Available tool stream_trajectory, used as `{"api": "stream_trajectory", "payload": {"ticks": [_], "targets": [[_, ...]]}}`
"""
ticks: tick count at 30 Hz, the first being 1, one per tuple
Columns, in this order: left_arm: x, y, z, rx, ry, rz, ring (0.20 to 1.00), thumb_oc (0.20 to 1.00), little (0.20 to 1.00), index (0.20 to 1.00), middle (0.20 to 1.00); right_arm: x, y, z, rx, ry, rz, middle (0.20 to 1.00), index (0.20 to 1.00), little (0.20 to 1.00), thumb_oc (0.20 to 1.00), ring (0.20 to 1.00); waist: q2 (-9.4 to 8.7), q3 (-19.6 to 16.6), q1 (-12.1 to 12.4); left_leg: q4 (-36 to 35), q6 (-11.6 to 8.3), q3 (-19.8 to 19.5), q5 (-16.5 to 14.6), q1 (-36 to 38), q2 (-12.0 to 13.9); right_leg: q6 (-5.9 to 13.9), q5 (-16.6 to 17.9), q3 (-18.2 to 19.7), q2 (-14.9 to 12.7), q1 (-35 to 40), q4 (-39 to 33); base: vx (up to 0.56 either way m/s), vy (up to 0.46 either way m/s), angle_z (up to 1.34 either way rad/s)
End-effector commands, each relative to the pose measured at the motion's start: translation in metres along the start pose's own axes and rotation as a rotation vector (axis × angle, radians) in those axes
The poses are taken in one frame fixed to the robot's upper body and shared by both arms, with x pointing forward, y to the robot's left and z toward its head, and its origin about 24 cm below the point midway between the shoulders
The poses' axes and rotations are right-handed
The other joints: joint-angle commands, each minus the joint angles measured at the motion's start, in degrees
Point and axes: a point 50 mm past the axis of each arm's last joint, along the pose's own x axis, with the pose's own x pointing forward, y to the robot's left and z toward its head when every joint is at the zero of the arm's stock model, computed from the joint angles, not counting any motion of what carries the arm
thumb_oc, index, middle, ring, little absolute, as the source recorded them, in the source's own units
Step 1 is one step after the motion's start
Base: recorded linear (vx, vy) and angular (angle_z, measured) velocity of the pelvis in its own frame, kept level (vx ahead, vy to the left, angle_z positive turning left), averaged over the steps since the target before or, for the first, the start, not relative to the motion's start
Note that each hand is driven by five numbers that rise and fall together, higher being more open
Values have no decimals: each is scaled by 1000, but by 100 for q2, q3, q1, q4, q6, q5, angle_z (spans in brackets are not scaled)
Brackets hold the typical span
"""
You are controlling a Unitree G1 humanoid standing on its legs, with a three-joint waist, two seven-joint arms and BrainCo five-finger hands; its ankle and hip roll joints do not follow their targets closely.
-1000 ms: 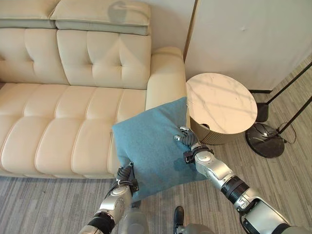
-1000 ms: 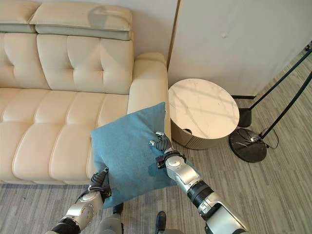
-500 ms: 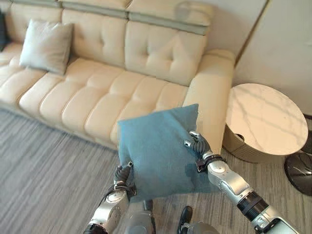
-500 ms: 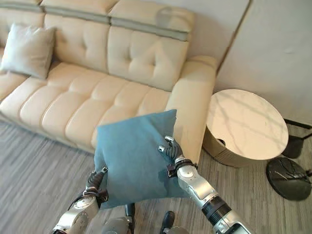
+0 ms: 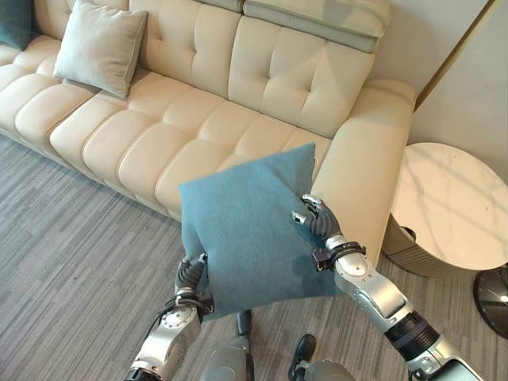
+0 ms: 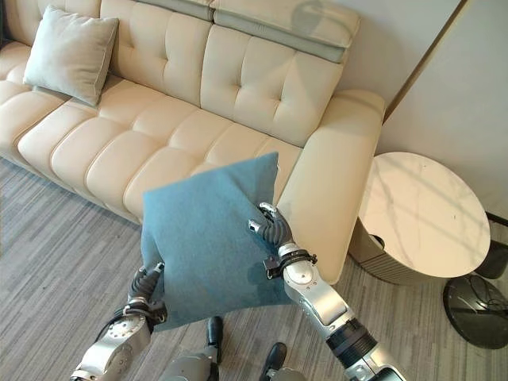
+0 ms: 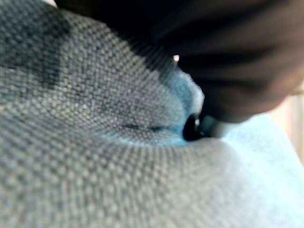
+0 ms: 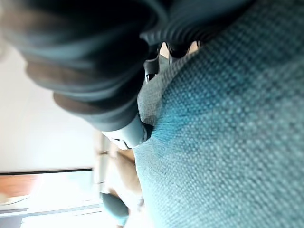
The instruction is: Pick up all the scattered cushions and arrange them neatly on the sofa.
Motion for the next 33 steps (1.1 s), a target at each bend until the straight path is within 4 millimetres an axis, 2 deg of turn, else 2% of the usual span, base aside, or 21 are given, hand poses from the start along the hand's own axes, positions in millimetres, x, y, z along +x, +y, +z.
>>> {"api": "stream_trajectory", "payload": {"ticks": [1,5,6,7,8,9,10,11,12,13,14,16,18,21,25,26,27,28,30,32,33], "targets": [[-14,-44,61,-92,-311,-215,200,200,200,200,200,-6,51,50,113,-261,261,200,200,200,200,200,-150,-268,21,-32,-173,467,-1233,621,43,372,-233,485,58,-379,26,32,143,-15],[-19,-40,62,-112,-317,-207,200,200,200,200,200,-8,50,53,105,-276,268,200,200,200,200,200,-175,-287,53,-32,-74,462,-1291,670,-26,435,-255,578,-19,-419,261,26,156,-18],[-19,-40,62,-119,-319,-203,200,200,200,200,200,-9,50,53,97,-278,267,200,200,200,200,200,-147,-268,56,-32,28,434,-1286,682,-84,427,-318,633,-103,-582,749,-21,119,-9],[-19,-40,62,-119,-319,-203,200,200,200,200,200,-9,50,53,97,-278,267,200,200,200,200,200,-149,-273,56,-32,30,435,-1286,676,-87,428,-327,636,-109,-597,768,4,242,-7],[-19,-39,63,-119,-325,-188,200,200,200,200,200,-10,50,54,77,-285,262,200,200,200,200,200,-110,-205,35,-32,137,365,-1335,785,-133,448,-301,779,-246,-891,1547,17,125,-2],[-18,-39,63,-119,-325,-188,200,200,200,200,200,-10,50,54,77,-285,262,200,200,200,200,200,-114,-208,39,-32,140,369,-1335,781,-139,450,-312,786,-254,-907,1570,25,237,3],[-17,-38,66,-113,-338,-170,200,200,200,200,200,-8,53,54,60,-287,270,200,200,200,200,200,-75,-94,20,-32,245,339,-1391,896,-189,519,-59,906,-360,-1190,2306,15,128,8],[-17,-40,65,-108,-339,-171,200,200,200,200,200,-6,55,54,56,-285,273,200,200,200,200,200,-60,-54,-4,-32,254,299,-1401,901,-196,509,-95,1144,-257,-1369,2520,14,126,7],[-17,-40,65,-108,-339,-171,200,200,200,200,200,-6,55,54,56,-286,273,200,200,200,200,200,-64,-66,3,-32,254,308,-1395,884,-197,505,-91,1153,-256,-1393,2525,35,-13,4],[-16,-39,68,-110,-350,-158,200,200,200,200,200,-2,56,58,43,-297,269,200,200,200,200,200,-84,-34,5,-32,199,295,-1404,849,-171,418,-312,1438,131,-1662,2080,37,-42,10],[-15,-38,70,-109,-361,-153,200,200,200,200,200,1,53,63,30,-316,262,200,200,200,200,200,-97,21,17,-32,178,298,-1393,816,-188,396,-266,1457,253,-1741,1677,73,-56,17],[-14,-40,72,-120,-364,-154,200,200,200,200,200,3,49,68,25,-331,250,200,200,200,200,200,-149,65,29,-32,130,270,-1372,783,-237,438,45,1535,414,-1736,684,129,-63,28],[-12,-44,71,-127,-352,-160,200,200,200,200,200,4,46,71,23,-342,238,200,200,200,200,200,-216,46,-35,-32,92,121,-1435,839,-327,517,247,1913,700,-1800,50,264,-91,43],[-13,-55,67,-141,-336,-195,200,200,200,200,200,-1,42,70,13,-349,234,200,200,200,200,200,-212,-102,-137,-32,54,-160,-1620,1019,-409,426,251,2072,756,-1620,-32,383,-91,67],[-15,-61,72,-157,-354,-218,200,200,200,200,200,-4,35,64,15,-332,221,200,200,200,200,200,-59,-252,-268,-32,-3,-325,-1704,1282,-347,298,102,1931,789,-1429,116,355,-99,73],[-16,-64,72,-162,-349,-231,200,200,200,200,200,-6,30,59,12,-312,207,200,200,200,200,200,-23,-331,-326,604,-140,-340,-1808,1256,-234,146,-144,1764,780,-1219,197,581,-223,59],[-16,-64,72,-166,-347,-237,200,200,200,200,200,-6,27,57,11,-303,198,200,200,200,200,200,-10,-323,-361,1027,-233,-338,-1788,1165,-189,90,-229,1656,775,-1055,186,675,-289,65],[-16,-62,72,-169,-354,-232,200,200,200,200,200,-8,22,56,6,-300,193,200,200,200,200,200,-21,-281,-342,1811,-433,-317,-1477,963,-177,-11,-333,1571,801,-721,81,426,-197,68],[-17,-62,74,-167,-361,-241,200,200,200,200,200,-7,20,58,7,-304,194,200,200,200,200,200,-44,-208,-280,2653,-571,-424,-1250,628,-216,-102,-392,1546,842,-479,-27,337,-183,44],[-17,-61,73,-181,-352,-238,200,200,200,200,200,-8,18,57,17,-302,188,200,200,200,200,200,-96,-190,-246,2887,-546,-396,-1141,401,-117,-173,-507,1517,842,-332,-79,229,-140,-17],[-18,-59,72,-190,-344,-232,200,200,200,200,200,-9,18,54,13,-291,183,200,200,200,200,200,-183,-171,-224,2662,-387,-391,-1353,108,-86,-155,-547,1569,736,-247,-90,184,-66,-25]]}}
